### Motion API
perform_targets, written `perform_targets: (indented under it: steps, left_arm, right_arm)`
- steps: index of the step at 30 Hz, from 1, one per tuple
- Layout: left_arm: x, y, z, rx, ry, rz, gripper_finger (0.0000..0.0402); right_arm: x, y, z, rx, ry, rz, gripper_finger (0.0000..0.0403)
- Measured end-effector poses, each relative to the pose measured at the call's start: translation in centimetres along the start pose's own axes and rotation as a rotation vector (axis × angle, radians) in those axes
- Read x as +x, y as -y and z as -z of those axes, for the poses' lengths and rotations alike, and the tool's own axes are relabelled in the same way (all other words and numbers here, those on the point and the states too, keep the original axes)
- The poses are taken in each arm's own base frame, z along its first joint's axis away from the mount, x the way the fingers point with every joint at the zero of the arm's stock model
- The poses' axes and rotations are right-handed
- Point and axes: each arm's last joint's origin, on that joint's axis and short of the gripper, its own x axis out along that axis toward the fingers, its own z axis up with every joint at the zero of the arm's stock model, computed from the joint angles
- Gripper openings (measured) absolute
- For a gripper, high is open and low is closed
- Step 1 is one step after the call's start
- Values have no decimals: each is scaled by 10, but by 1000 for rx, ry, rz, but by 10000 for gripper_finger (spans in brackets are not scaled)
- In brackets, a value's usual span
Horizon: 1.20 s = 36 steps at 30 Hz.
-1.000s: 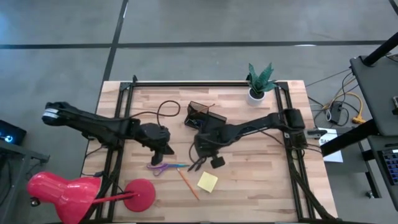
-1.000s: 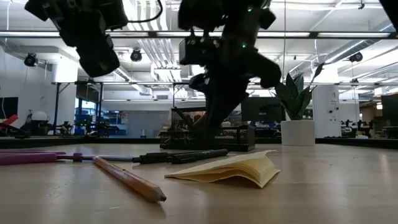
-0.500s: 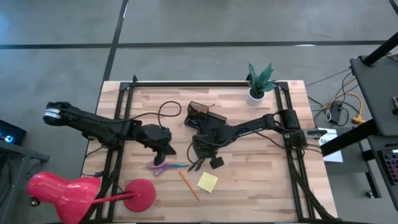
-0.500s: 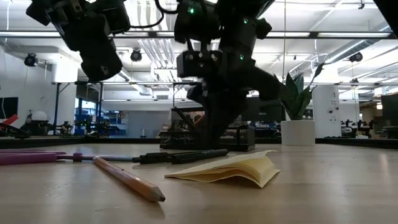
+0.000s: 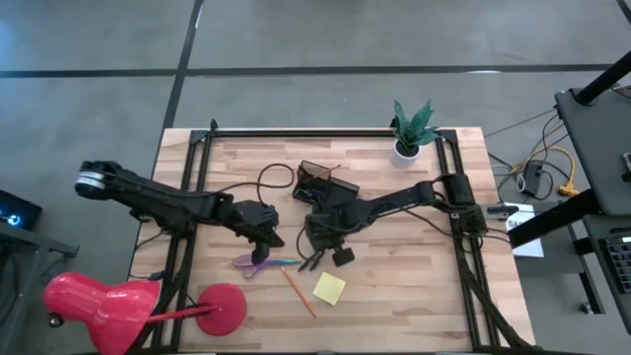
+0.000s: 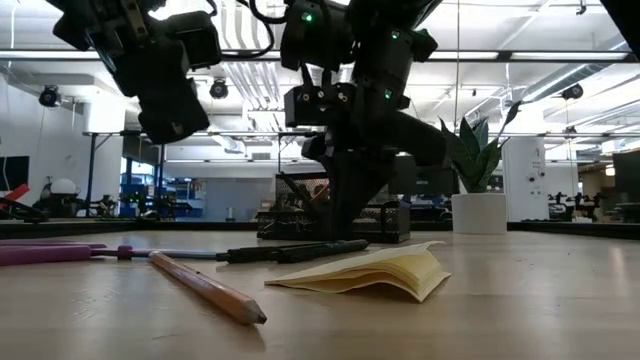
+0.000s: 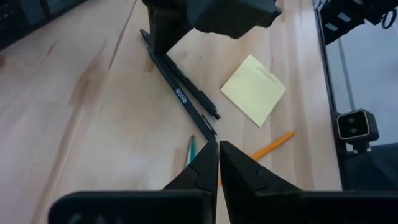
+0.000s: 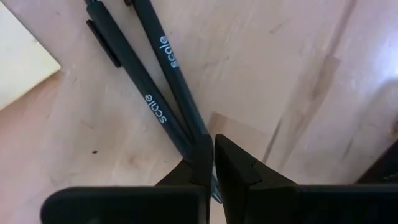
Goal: Pick and place office supplies into organizer
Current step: Put the left pen into the desk organizer
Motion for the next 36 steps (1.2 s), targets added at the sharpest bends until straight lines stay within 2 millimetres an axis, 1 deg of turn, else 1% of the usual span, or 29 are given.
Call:
perform_targets:
  steps: [5, 10, 17, 23, 27, 31, 36]
  left_arm:
    - [8, 0, -2, -1, -8, -4, 0]
    - [12, 0, -2, -1, -10, -2, 0]
    - [12, 0, -2, -1, -12, -1, 0]
    - [13, -1, -1, -2, -17, -3, 0]
    - [13, -2, 0, -3, -19, -5, 0]
    - [14, -3, 2, -3, -28, -10, 0]
    - [15, -5, 5, -4, -35, -14, 0]
  right_arm:
    - [-2, 0, 0, -4, 1, 1, 9]
    - [5, -3, 8, -15, -27, -8, 9]
    - [9, -4, 13, -3, -30, -9, 9]
    - [12, 1, 9, 9, 28, 9, 9]
    - [13, 2, 11, 21, 15, 8, 9]
    - [10, 3, 8, 31, 28, 12, 9]
    - [8, 4, 4, 0, 50, 20, 10]
